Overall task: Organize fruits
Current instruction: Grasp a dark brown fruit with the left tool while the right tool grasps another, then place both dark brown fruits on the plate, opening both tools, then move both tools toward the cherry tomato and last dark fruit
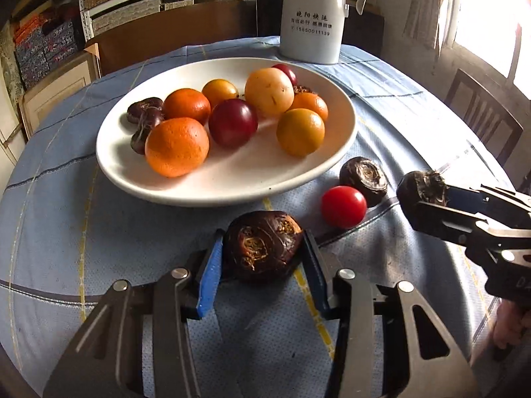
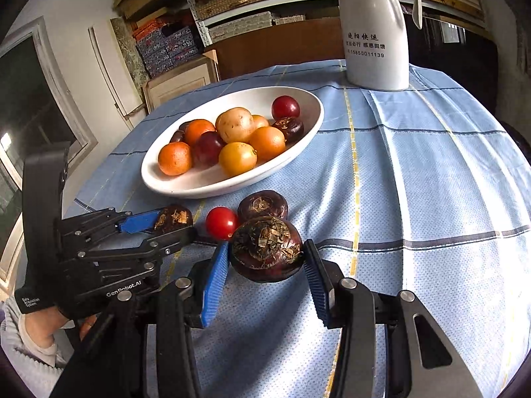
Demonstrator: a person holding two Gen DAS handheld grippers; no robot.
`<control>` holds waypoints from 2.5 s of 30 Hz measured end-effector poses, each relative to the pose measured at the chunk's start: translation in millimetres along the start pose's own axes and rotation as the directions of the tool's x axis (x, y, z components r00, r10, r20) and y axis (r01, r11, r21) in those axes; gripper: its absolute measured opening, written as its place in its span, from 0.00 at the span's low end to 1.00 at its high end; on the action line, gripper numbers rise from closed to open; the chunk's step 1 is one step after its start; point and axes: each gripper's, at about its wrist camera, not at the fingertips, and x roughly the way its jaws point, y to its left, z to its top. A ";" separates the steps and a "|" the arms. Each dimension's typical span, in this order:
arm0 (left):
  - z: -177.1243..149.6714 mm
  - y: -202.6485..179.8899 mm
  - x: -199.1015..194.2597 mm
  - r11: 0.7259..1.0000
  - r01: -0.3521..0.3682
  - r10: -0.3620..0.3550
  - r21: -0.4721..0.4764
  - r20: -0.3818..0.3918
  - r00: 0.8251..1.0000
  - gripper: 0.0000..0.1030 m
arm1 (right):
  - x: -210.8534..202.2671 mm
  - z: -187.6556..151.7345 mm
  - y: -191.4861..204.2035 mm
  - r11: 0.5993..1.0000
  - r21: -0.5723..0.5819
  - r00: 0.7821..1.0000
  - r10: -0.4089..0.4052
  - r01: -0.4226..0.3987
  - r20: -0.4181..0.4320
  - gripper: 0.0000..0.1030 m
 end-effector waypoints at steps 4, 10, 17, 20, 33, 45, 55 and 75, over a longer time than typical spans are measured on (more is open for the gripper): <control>1.7 5.9 -26.2 0.999 0.026 -0.024 -0.024 0.081 0.996 0.43 | -7.5 7.5 -1.7 0.999 0.028 0.998 0.025 -0.026 0.049 0.45; 37.2 39.3 -46.7 0.994 0.021 -0.001 -0.110 0.178 0.984 0.43 | 1.6 59.1 8.8 1.000 -0.012 0.996 -0.008 0.009 0.087 0.45; 78.9 80.6 -14.5 0.978 -0.009 0.049 -0.207 0.192 0.980 0.50 | 55.0 112.2 0.6 0.995 0.080 0.993 0.046 -0.055 0.108 0.46; 77.9 88.3 -7.8 0.974 0.017 0.029 -0.224 0.203 0.979 0.81 | 65.1 116.2 -10.3 0.988 0.112 0.990 0.091 -0.103 0.109 0.58; 35.1 62.2 -35.1 0.981 -0.042 0.085 -0.190 0.226 0.970 0.95 | 39.3 80.0 -8.1 0.997 0.065 0.994 0.030 -0.037 0.107 0.62; -0.5 27.1 -37.5 0.990 -0.032 0.055 -0.134 0.177 0.983 0.95 | 16.2 43.3 -17.9 0.997 0.076 0.996 -0.026 0.019 0.083 0.69; -1.2 -19.0 -20.7 0.998 -0.052 0.048 0.034 0.113 0.992 0.95 | 13.4 41.3 -24.0 0.993 0.115 0.997 -0.035 0.027 0.070 0.69; -10.3 43.6 -3.9 0.965 -0.051 0.052 -0.256 -0.001 0.999 0.95 | 30.3 35.4 -10.6 0.999 0.042 1.000 -0.019 0.020 -0.024 0.68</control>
